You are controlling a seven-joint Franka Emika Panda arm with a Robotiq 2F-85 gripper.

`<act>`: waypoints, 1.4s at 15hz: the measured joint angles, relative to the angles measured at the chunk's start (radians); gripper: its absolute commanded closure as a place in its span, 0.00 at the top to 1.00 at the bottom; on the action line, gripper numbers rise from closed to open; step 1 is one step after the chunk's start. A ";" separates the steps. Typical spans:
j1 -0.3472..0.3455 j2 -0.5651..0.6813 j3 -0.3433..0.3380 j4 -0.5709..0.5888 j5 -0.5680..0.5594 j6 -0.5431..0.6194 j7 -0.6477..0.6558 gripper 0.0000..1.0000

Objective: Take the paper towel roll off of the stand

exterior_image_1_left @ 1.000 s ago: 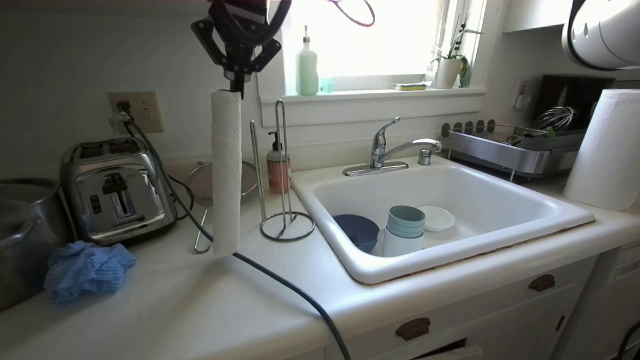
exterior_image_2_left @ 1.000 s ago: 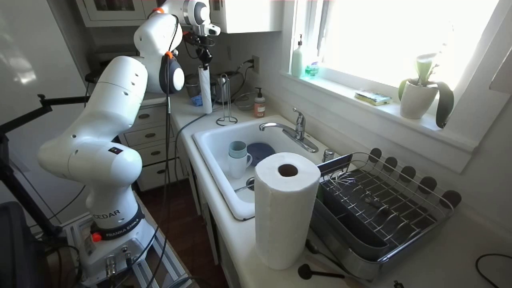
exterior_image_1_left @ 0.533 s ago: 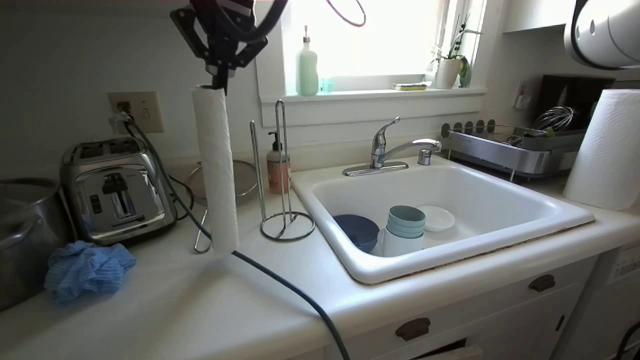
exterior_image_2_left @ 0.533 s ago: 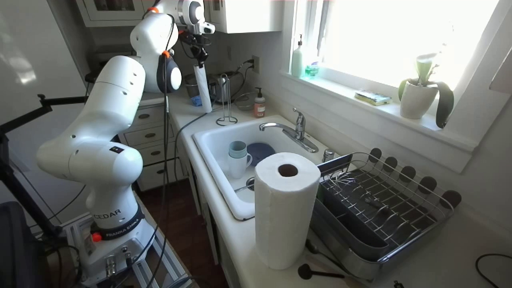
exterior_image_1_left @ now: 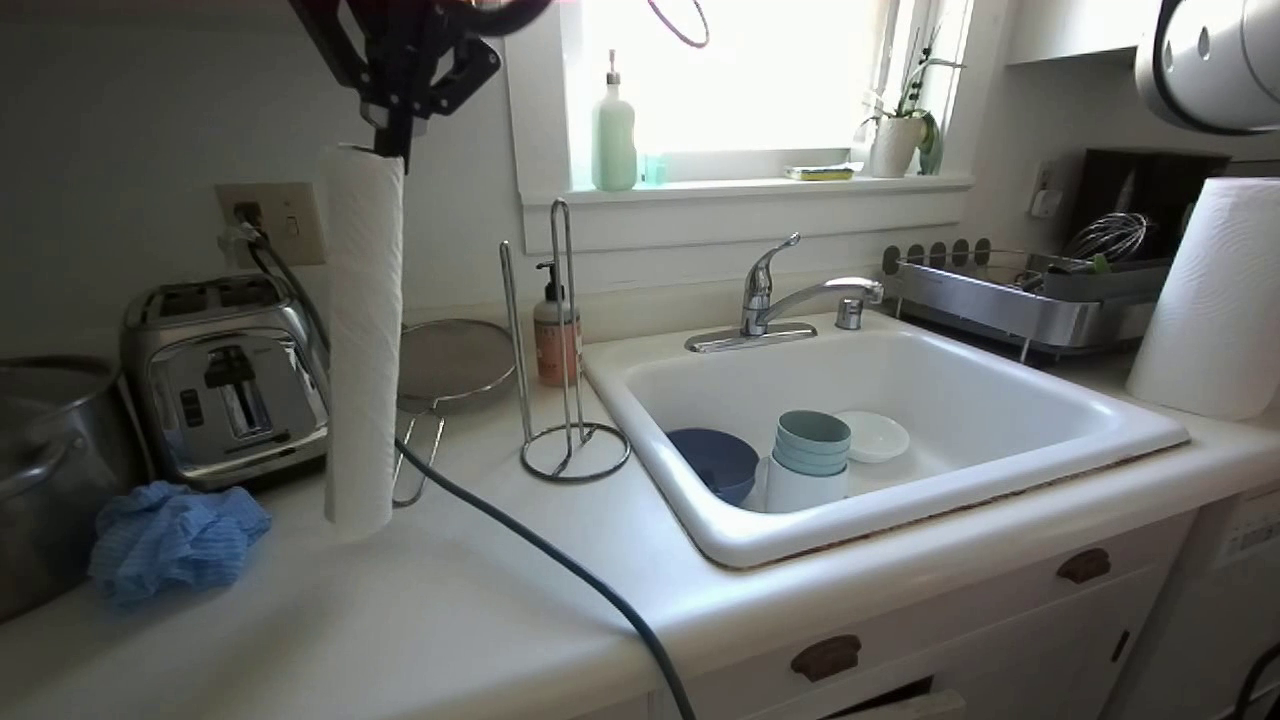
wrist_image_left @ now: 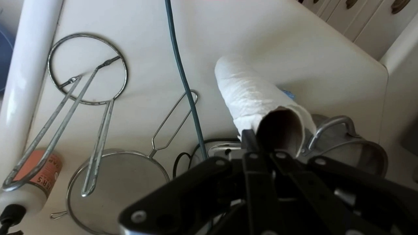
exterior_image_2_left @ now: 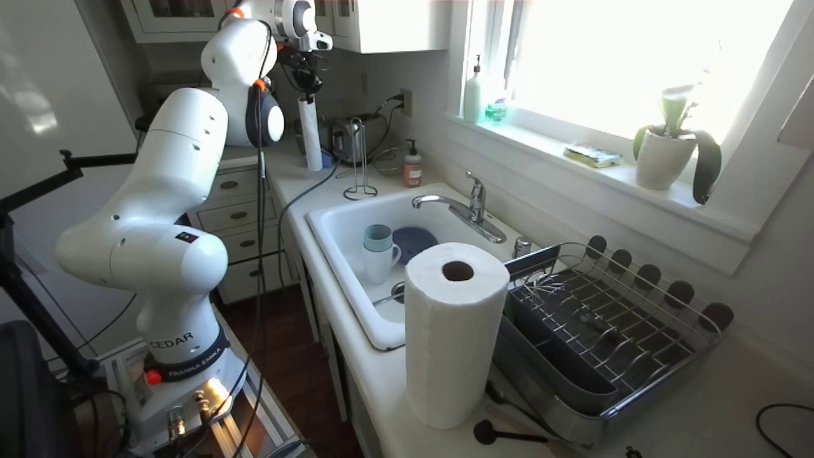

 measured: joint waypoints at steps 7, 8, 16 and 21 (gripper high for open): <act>-0.004 0.033 0.000 -0.004 0.009 -0.001 -0.025 0.00; -0.005 0.040 -0.001 -0.004 0.009 -0.002 -0.026 0.00; -0.008 0.058 -0.009 -0.004 0.009 -0.017 -0.028 0.47; -0.008 0.061 -0.009 -0.004 0.009 -0.023 -0.029 0.81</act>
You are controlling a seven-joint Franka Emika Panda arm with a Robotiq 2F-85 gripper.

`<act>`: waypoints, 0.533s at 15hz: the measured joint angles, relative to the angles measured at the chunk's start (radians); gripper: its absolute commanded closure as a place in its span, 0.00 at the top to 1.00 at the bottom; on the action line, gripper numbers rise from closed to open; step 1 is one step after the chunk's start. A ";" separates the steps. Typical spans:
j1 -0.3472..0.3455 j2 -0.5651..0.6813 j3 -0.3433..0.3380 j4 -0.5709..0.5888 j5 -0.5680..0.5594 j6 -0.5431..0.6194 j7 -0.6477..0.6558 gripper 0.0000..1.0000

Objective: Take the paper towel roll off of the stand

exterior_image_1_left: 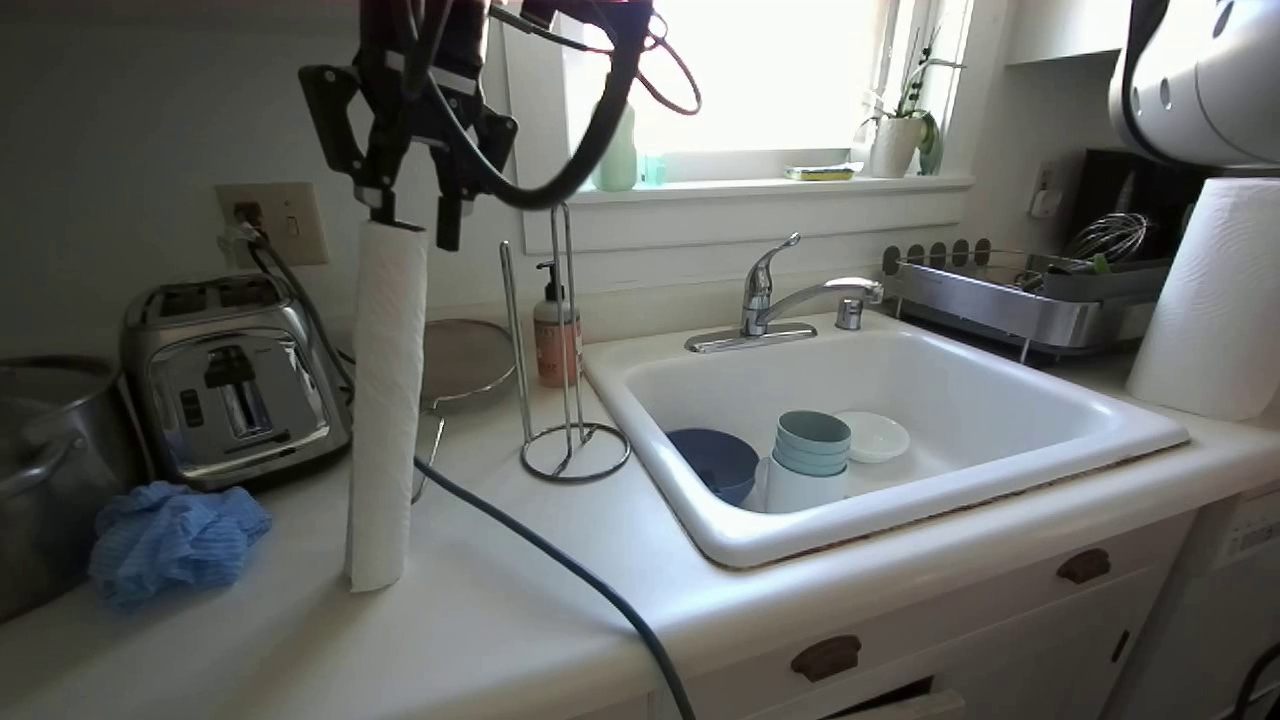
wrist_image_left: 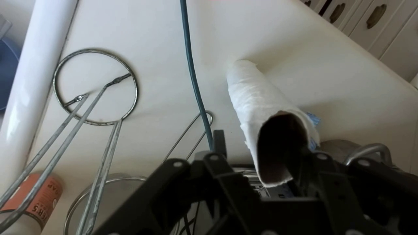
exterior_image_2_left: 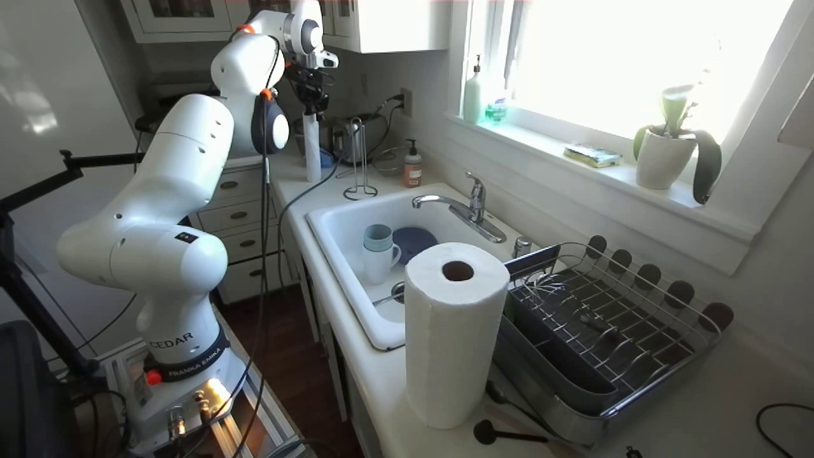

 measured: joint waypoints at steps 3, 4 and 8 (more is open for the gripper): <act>0.001 0.000 0.000 0.000 0.000 0.000 -0.001 0.99; 0.001 0.000 0.000 0.000 0.000 0.000 -0.001 1.00; 0.002 0.000 0.000 0.000 0.000 0.001 -0.002 1.00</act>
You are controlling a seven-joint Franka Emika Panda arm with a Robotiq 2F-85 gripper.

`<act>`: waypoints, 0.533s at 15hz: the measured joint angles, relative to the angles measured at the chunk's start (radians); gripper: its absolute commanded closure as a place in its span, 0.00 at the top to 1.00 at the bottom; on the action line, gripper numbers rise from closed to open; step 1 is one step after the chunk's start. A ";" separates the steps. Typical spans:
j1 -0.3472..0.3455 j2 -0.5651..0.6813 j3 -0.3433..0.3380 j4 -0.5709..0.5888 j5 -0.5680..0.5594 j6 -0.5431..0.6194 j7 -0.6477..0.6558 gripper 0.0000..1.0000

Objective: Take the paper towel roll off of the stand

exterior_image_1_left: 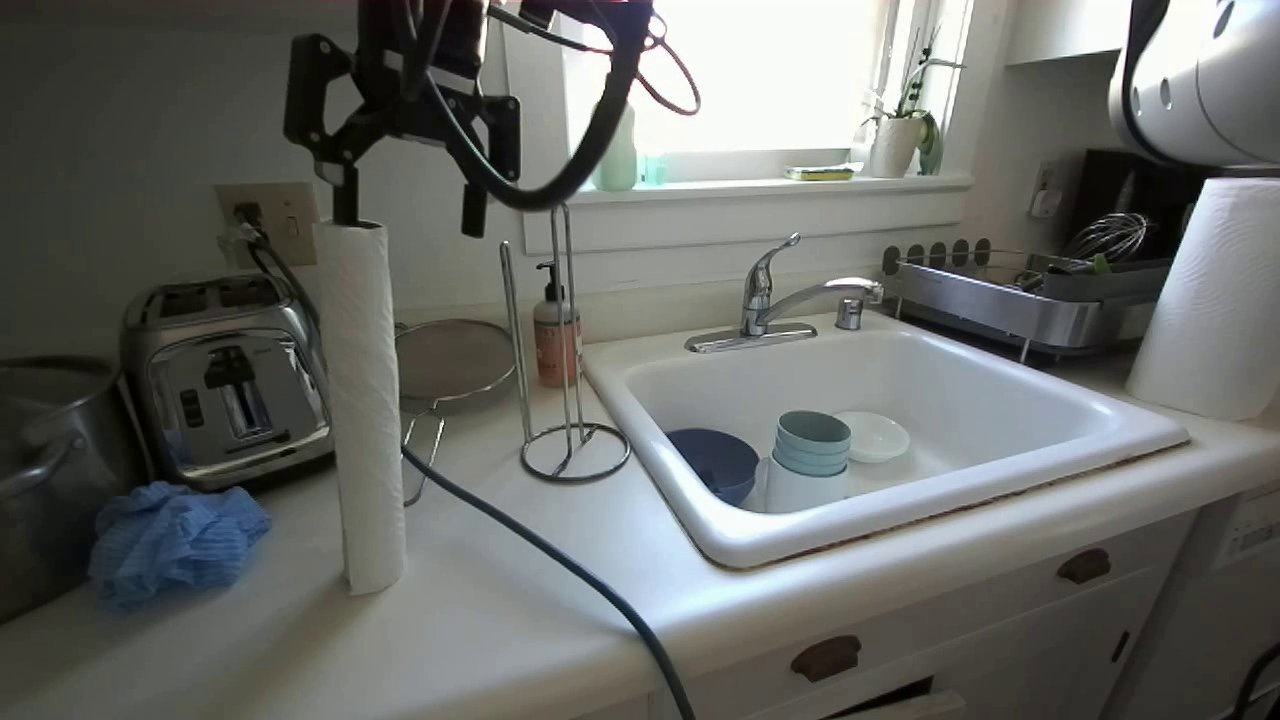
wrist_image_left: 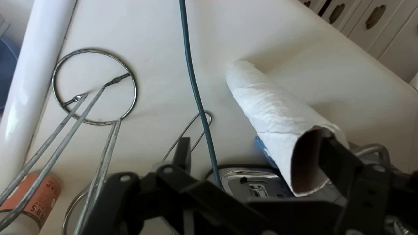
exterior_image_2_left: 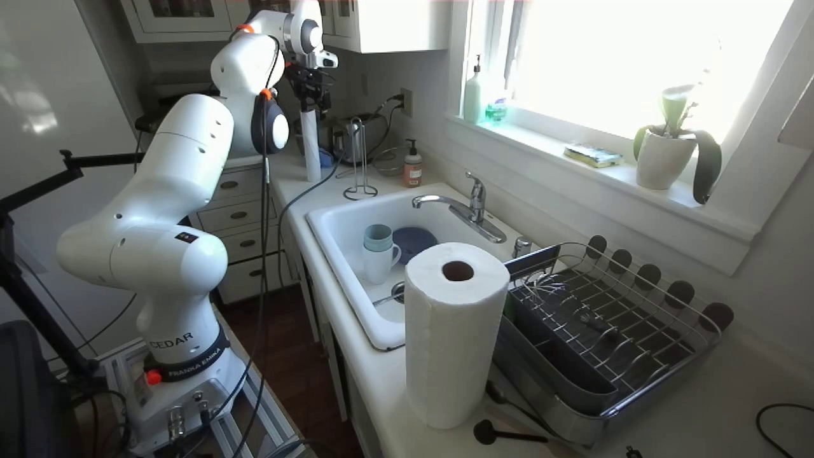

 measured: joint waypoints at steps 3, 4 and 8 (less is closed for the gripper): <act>0.000 0.000 0.001 0.000 0.001 0.001 0.000 1.00; 0.000 0.001 0.002 0.000 0.001 0.002 0.000 1.00; 0.000 0.001 0.004 0.001 0.004 0.031 0.000 1.00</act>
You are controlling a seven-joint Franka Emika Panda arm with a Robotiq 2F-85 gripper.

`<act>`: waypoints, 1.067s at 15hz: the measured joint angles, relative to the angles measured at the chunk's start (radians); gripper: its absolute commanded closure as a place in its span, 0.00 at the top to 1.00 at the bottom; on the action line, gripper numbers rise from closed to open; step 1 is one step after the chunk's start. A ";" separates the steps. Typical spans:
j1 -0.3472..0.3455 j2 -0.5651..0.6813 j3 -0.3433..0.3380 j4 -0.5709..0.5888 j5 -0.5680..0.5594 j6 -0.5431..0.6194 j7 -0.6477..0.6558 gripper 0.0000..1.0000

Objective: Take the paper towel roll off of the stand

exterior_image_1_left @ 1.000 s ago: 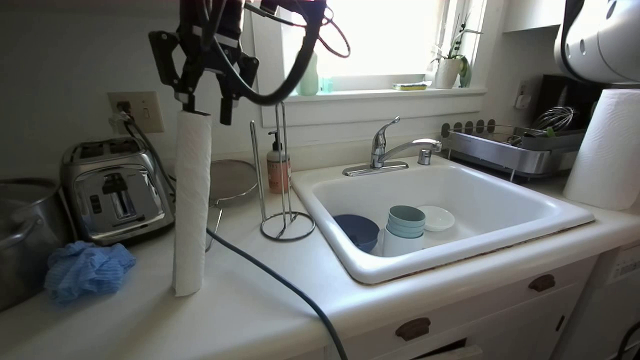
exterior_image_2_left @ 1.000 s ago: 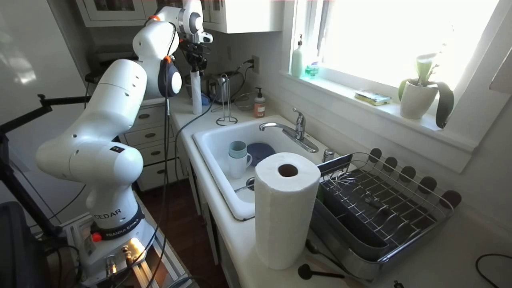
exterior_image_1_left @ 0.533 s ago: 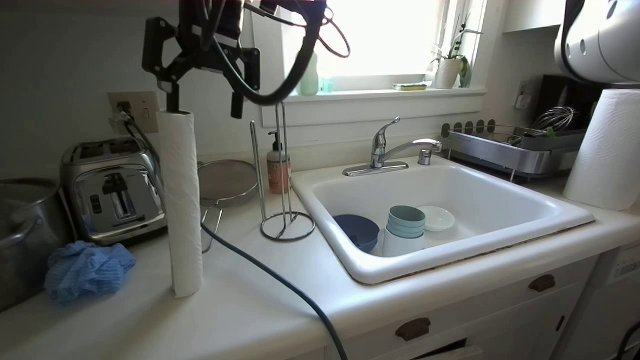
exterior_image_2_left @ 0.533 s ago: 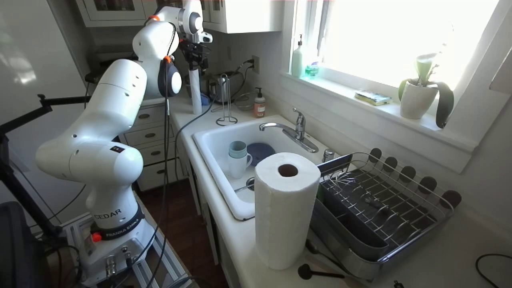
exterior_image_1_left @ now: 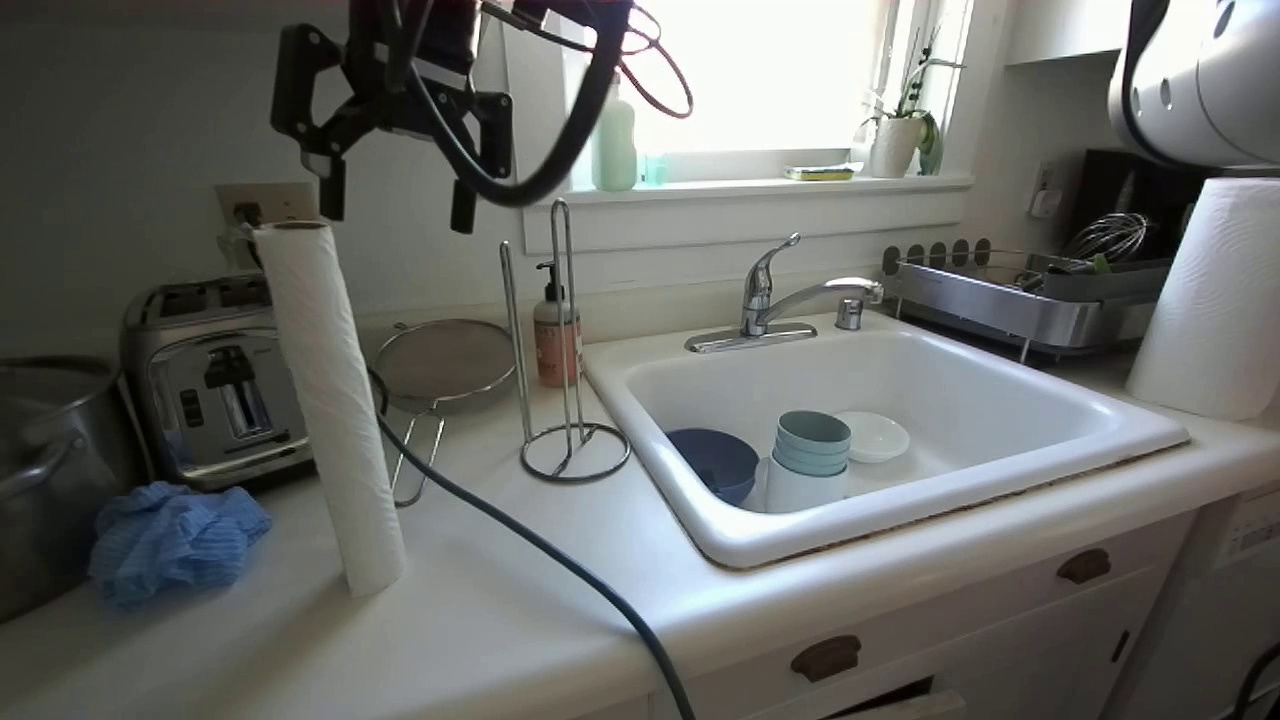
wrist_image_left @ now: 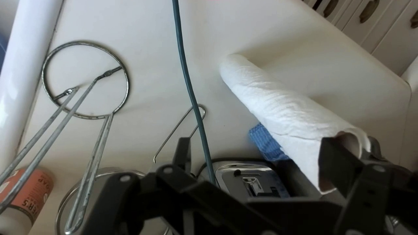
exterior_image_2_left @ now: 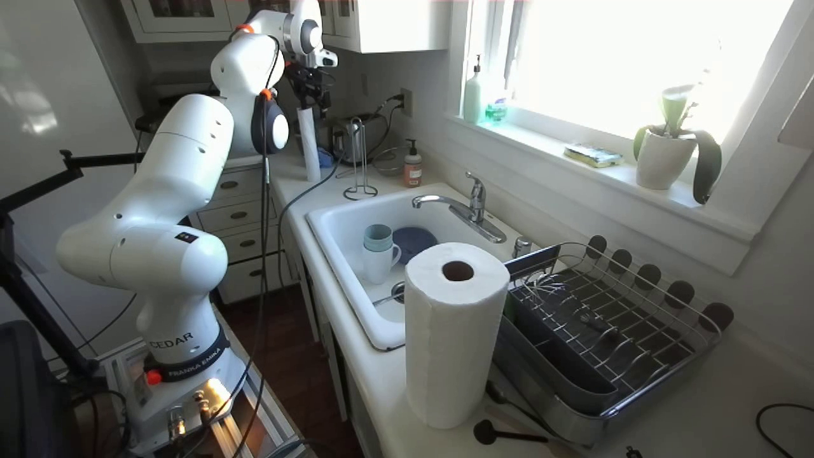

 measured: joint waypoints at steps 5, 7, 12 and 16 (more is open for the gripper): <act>0.000 0.000 0.000 0.001 0.000 0.066 0.000 1.00; 0.000 0.000 0.000 0.001 0.000 0.074 0.000 1.00; 0.000 0.000 0.000 0.001 0.000 0.074 0.000 1.00; 0.015 -0.024 -0.004 0.001 -0.002 -0.019 0.003 1.00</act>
